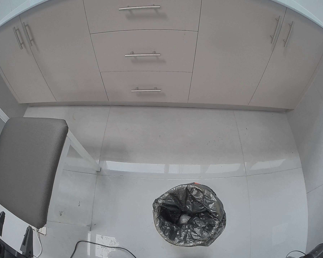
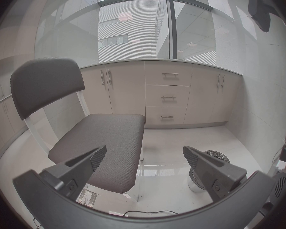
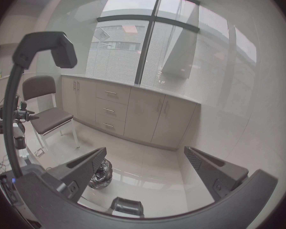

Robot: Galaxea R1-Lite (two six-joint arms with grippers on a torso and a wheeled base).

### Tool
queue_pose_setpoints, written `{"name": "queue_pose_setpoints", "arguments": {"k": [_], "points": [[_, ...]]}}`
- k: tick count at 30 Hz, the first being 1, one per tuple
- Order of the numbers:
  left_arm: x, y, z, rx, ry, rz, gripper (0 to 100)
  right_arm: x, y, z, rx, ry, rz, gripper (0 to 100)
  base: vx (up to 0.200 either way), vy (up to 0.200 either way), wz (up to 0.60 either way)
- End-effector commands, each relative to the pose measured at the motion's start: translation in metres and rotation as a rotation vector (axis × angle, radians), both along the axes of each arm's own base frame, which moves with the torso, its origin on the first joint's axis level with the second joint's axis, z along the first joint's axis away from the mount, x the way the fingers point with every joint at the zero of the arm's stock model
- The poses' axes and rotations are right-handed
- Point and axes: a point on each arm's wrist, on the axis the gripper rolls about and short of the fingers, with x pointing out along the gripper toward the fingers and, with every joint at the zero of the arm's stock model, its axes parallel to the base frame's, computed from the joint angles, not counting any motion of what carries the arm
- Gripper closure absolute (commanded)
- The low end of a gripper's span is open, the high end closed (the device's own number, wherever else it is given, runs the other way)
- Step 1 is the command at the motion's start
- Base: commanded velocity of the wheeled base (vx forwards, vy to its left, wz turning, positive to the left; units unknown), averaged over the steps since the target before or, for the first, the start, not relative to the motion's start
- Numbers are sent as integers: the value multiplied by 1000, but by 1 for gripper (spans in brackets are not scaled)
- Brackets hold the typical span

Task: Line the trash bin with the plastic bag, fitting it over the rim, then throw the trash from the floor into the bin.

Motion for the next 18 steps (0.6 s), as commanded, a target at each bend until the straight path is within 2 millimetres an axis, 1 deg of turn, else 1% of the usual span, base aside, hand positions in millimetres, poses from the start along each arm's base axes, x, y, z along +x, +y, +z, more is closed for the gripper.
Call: {"name": "queue_pose_setpoints", "arguments": {"k": [1,3,4,7,9,10,12,15,18], "points": [[0,0,-5,1,3,1,0,91,0,-19,233,-41,33,0,0,0,0],[0,0,-5,1,3,1,0,125,-1,-34,339,-133,39,0,0,0,0],[0,0,-5,1,3,-1,0,135,-1,-42,361,-146,25,0,0,0,0],[0,0,-5,1,3,-1,0,164,-3,-81,354,-102,-79,0,0,0,0],[0,0,-5,1,3,-1,0,176,-3,-106,318,-51,-107,0,0,0,0],[0,0,-5,1,3,-1,0,180,-3,-116,307,-31,-111,0,0,0,0],[0,0,-5,1,3,-1,0,181,-3,-123,319,34,-113,0,0,0,0],[0,0,-5,1,3,-1,0,181,-3,-125,353,68,-107,0,0,0,0],[0,0,-5,1,3,1,0,180,-3,-125,321,67,-109,0,0,0,0]]}}
